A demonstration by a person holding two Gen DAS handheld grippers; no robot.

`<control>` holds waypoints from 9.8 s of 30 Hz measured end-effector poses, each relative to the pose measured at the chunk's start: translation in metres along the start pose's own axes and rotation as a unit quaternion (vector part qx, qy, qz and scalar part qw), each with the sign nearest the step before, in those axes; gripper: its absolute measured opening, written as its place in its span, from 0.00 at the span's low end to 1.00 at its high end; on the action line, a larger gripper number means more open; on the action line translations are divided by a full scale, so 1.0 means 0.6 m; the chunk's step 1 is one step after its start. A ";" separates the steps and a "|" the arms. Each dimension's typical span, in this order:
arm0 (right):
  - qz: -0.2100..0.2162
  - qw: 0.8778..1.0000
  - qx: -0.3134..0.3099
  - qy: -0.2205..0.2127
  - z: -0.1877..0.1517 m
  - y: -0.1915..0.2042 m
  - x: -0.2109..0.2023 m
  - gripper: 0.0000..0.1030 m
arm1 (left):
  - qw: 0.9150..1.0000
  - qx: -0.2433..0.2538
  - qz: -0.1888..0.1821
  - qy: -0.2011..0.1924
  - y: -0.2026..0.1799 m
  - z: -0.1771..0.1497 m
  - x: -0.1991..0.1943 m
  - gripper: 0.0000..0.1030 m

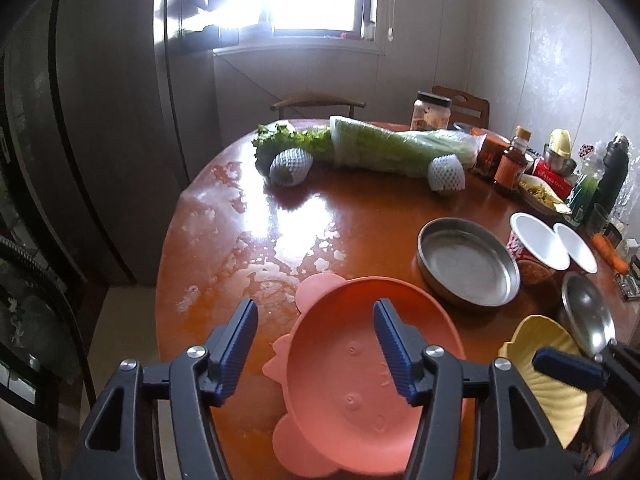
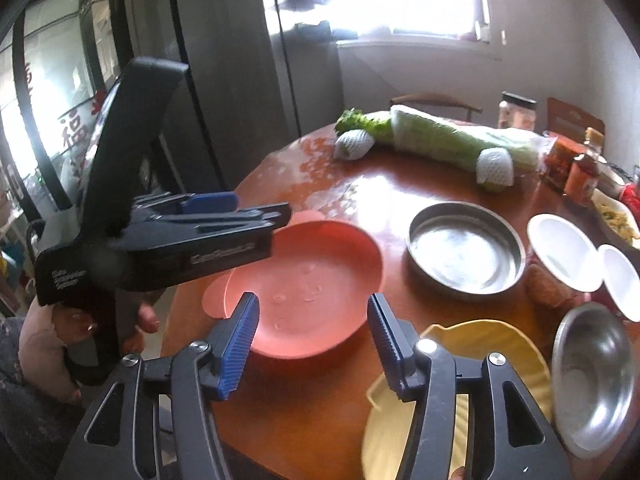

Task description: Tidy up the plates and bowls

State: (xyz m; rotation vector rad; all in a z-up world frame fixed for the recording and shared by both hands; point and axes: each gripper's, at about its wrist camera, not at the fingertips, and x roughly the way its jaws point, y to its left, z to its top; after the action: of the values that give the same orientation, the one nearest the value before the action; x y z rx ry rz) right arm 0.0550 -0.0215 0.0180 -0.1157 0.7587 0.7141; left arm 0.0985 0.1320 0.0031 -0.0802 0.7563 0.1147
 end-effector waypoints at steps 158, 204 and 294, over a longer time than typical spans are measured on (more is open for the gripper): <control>-0.034 0.999 -0.002 -0.009 0.008 0.020 0.017 0.45 | 1.000 -0.011 -0.002 0.016 -0.001 -0.047 -0.028 0.43; -0.047 0.998 0.020 0.025 -0.006 0.009 0.137 0.49 | 0.998 0.002 0.045 0.044 0.057 -0.045 0.079 0.43; -0.014 0.993 -0.058 0.103 -0.150 -0.073 -0.041 0.49 | 0.995 0.082 -0.049 0.034 -0.198 -0.117 -0.064 0.51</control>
State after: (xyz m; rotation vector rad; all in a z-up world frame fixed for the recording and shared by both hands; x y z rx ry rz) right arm 0.0173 -0.0994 -0.0383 -0.3086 0.9107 0.7260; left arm 0.0387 0.0034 -0.0178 0.0346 0.8256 -0.0436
